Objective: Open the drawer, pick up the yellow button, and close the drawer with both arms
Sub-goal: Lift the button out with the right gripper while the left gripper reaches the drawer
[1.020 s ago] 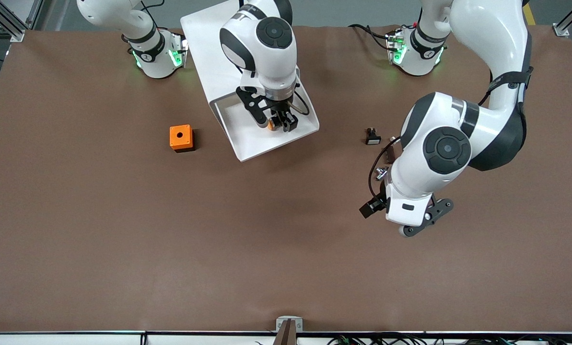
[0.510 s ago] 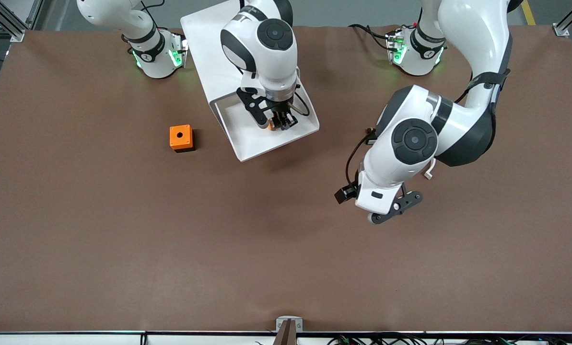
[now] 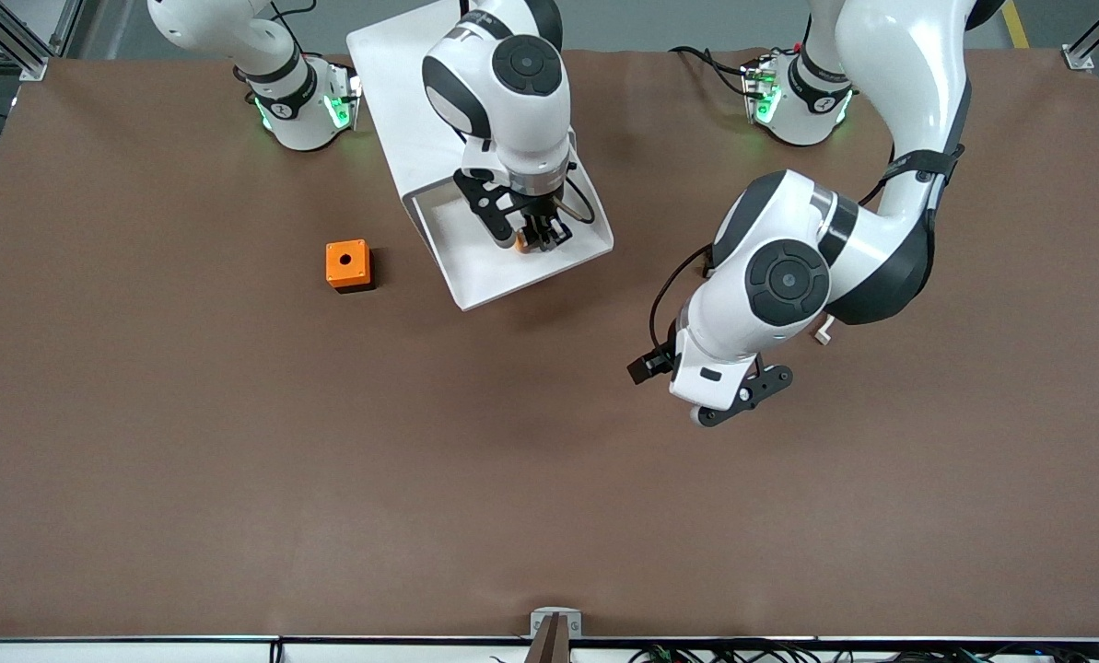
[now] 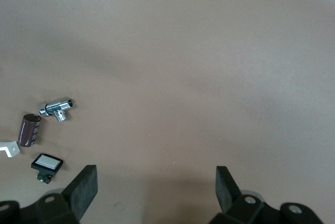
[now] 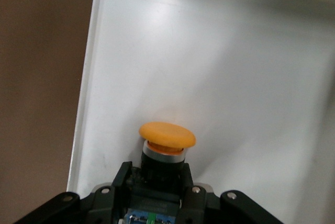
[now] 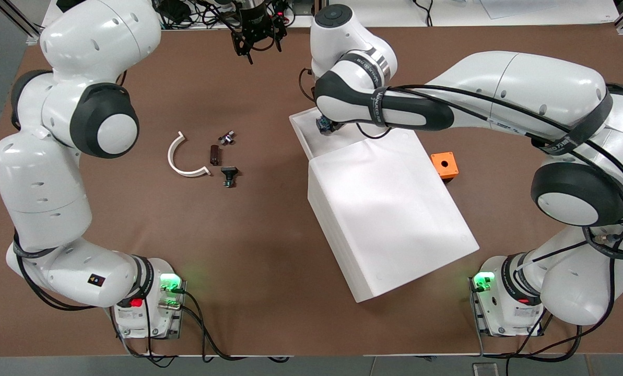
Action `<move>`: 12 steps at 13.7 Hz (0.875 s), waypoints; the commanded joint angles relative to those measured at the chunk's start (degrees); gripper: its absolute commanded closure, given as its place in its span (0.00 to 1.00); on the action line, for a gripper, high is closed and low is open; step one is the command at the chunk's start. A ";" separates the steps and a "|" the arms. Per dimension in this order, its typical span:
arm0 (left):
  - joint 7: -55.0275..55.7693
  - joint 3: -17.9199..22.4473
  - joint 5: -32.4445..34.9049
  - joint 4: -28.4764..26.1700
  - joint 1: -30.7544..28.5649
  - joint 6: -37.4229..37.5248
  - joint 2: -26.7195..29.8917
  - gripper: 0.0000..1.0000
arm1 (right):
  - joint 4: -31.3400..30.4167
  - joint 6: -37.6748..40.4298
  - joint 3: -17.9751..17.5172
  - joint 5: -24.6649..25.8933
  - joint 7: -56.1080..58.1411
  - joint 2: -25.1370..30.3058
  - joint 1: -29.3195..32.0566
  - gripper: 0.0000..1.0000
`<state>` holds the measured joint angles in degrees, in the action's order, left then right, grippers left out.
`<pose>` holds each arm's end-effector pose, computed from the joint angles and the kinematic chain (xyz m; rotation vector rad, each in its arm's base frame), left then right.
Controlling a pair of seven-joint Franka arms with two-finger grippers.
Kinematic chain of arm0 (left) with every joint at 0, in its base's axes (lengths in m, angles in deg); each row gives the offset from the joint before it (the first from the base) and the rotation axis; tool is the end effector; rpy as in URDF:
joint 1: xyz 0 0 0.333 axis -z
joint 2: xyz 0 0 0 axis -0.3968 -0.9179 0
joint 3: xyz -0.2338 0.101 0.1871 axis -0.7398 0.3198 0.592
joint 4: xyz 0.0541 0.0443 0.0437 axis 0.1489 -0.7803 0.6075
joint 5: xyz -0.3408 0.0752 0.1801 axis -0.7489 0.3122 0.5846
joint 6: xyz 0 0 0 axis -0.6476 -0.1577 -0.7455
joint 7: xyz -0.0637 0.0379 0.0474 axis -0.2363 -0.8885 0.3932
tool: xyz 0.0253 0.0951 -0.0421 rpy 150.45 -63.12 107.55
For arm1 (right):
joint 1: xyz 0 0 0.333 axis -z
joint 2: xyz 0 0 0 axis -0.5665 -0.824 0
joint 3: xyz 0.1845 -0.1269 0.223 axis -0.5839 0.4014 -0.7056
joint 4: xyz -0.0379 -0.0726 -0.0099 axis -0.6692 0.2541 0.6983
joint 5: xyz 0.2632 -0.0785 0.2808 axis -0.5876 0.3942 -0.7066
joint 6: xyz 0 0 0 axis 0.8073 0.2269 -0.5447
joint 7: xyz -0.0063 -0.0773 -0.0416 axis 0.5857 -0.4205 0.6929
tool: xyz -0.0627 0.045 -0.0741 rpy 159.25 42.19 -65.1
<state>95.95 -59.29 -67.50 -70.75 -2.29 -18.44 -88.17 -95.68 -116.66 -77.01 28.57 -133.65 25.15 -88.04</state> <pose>0.6281 -0.3521 0.4246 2.9788 0.7037 -0.2138 0.4145 0.5081 0.4061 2.7702 -1.4785 -0.0148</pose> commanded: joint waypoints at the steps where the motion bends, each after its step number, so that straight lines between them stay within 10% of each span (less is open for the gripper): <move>1: -0.62 0.27 -0.70 -0.45 -0.34 -0.42 0.46 0.01 | 2.14 1.05 0.30 0.11 1.69 -0.68 0.18 0.99; 12: 0.08 0.27 2.18 -1.15 0.79 -0.68 0.46 0.01 | 9.87 19.66 0.57 -0.16 23.72 2.30 11.15 1.00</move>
<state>95.95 -59.17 -67.15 -71.25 -2.38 -18.45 -88.23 -87.03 -100.69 -75.80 28.54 -114.77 25.66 -79.54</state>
